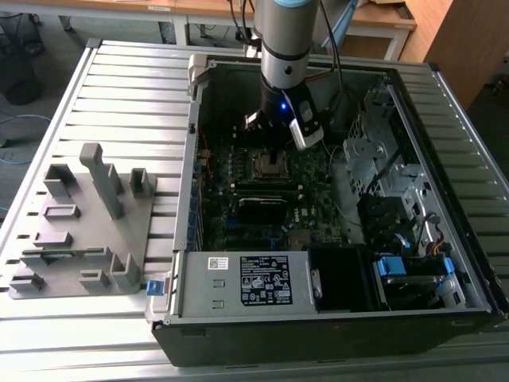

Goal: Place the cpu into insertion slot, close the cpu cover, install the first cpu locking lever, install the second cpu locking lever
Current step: 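Install the second cpu locking lever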

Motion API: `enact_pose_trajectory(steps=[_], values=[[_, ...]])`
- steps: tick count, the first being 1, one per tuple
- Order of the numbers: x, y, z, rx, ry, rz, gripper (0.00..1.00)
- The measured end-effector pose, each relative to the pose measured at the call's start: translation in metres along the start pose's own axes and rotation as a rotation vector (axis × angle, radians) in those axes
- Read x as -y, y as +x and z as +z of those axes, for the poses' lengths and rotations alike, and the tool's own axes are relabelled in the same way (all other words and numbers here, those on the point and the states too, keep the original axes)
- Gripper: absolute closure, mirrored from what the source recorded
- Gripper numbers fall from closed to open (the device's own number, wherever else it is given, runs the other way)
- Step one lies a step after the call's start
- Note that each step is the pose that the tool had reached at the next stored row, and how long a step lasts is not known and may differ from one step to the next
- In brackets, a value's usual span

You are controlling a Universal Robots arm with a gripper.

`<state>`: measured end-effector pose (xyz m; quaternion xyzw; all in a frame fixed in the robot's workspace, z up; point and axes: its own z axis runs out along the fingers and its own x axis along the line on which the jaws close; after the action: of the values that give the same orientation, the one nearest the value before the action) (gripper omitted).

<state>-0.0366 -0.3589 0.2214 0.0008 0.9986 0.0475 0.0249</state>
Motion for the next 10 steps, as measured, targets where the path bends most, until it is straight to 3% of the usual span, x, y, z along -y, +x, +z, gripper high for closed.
enact_pose_trajectory(steps=[10], values=[[-0.0075,0.0001,0.0019,0.0002,0.0,0.002,0.89]])
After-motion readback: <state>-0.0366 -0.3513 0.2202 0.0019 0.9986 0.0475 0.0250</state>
